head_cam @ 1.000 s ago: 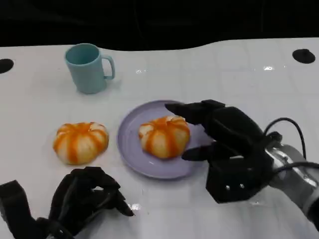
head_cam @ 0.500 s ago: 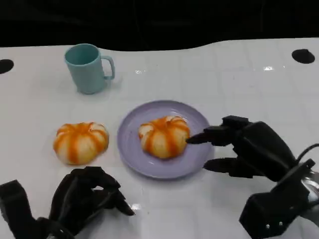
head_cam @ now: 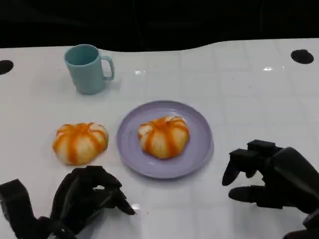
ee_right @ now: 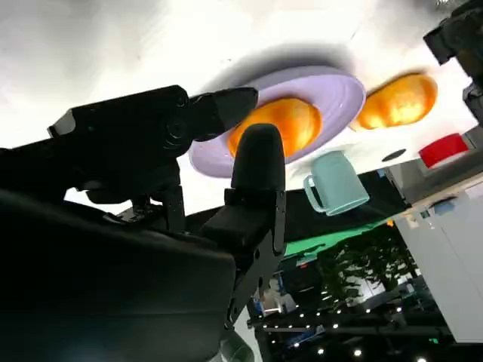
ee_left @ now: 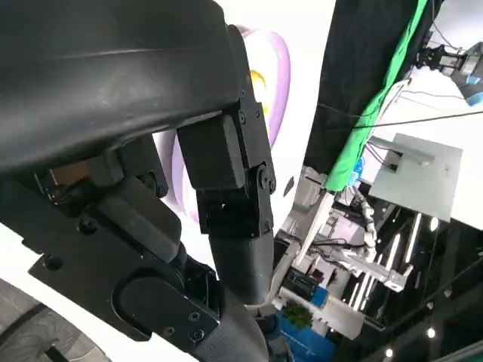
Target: Grasp the bread from the table and place it into the plate.
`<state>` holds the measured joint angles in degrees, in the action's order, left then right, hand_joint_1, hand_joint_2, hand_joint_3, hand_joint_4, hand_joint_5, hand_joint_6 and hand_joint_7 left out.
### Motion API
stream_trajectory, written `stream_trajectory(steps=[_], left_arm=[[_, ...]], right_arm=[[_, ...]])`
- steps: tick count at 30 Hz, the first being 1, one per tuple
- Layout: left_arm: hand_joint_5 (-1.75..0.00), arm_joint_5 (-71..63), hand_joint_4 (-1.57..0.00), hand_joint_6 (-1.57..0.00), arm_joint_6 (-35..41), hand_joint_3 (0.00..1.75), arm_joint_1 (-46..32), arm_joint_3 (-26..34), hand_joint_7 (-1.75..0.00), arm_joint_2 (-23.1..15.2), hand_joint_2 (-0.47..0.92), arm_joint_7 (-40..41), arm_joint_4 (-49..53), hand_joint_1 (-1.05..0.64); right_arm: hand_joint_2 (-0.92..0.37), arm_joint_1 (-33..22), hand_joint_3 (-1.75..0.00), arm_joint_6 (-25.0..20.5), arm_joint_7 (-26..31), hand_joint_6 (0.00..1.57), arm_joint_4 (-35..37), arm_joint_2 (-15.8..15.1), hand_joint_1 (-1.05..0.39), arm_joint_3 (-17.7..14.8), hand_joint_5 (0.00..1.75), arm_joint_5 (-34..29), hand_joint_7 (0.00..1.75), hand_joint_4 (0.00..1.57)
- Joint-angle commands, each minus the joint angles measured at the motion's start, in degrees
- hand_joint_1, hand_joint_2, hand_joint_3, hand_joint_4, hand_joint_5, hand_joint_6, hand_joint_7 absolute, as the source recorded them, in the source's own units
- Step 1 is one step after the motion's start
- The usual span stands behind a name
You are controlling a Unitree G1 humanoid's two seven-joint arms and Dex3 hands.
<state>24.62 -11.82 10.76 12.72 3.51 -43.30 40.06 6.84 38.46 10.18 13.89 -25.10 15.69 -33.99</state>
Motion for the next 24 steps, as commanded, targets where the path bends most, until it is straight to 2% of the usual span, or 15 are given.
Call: stream_trajectory(steps=[1, 9, 15, 17, 18, 20, 22, 24], left_arm=[[-0.60, -0.3, -1.57, -1.57, -0.7, 0.01, 0.2, 0.0, -0.36, -0.5, 0.61, 0.5, 0.0, -1.05], [-0.59, -0.4, -1.57, -1.57, -0.8, 0.00, 0.3, 0.1, -0.35, -0.7, 0.61, 0.5, 0.3, -1.05], [-0.60, -0.2, -1.57, -1.57, 0.0, 0.00, 0.2, 0.2, -0.36, -1.0, 0.60, 0.5, -0.1, -1.05], [-0.60, -0.3, -1.57, -1.57, -0.1, 0.00, 0.1, 0.2, -0.37, -1.1, 0.60, 0.6, -0.2, -1.05], [-0.60, -0.4, -1.57, -1.57, -0.1, 0.00, 0.1, 0.2, -0.37, -1.2, 0.60, 0.6, -0.2, -1.05], [-0.60, -0.2, -1.57, -1.57, 0.1, 0.00, 0.2, 0.3, -0.37, -1.2, 0.60, 0.5, -0.2, -1.05], [-0.60, -0.1, -1.57, -1.57, 0.2, 0.00, 0.3, 0.4, -0.37, -1.3, 0.60, 0.4, 0.0, -1.05], [-0.60, -0.2, -1.57, -1.57, 0.0, 0.00, 0.4, 0.4, -0.37, -1.4, 0.60, 0.3, 0.1, -1.05]], right_arm=[[-0.92, -3.1, -0.05, 0.3, -1.3, 0.56, -1.5, -1.5, -0.48, -1.6, 1.72, 1.2, 1.52, 0.61], [-0.92, -6.0, -0.05, -0.9, -2.2, 0.57, -1.8, -0.9, -0.48, -2.2, 1.74, 0.4, 1.54, 0.63], [-0.92, -5.3, -0.11, 0.0, -0.4, 0.64, 1.4, -0.3, -0.45, -1.5, 1.60, -1.4, 1.28, 0.68], [-0.91, -4.6, -0.16, 0.8, 0.8, 0.70, 2.9, -0.1, -0.39, -1.3, 1.56, -1.9, 1.17, 0.71], [-0.85, -4.3, -0.28, 1.2, 1.5, 0.73, 3.6, 0.0, -0.37, -1.2, 1.55, -2.3, 1.13, 0.73], [-0.62, -3.7, -0.74, 1.7, 3.4, 0.78, 4.7, 0.0, -0.33, -1.1, 1.57, -3.8, 1.08, 0.75], [-0.57, -3.1, -0.87, 2.1, 5.3, 0.82, 5.8, -0.1, -0.31, -0.9, 1.58, -5.4, 1.05, 0.76], [-0.56, -2.6, -0.91, 2.2, 6.5, 0.85, 6.7, -0.1, -0.30, -0.6, 1.60, -6.5, 1.03, 0.78]])
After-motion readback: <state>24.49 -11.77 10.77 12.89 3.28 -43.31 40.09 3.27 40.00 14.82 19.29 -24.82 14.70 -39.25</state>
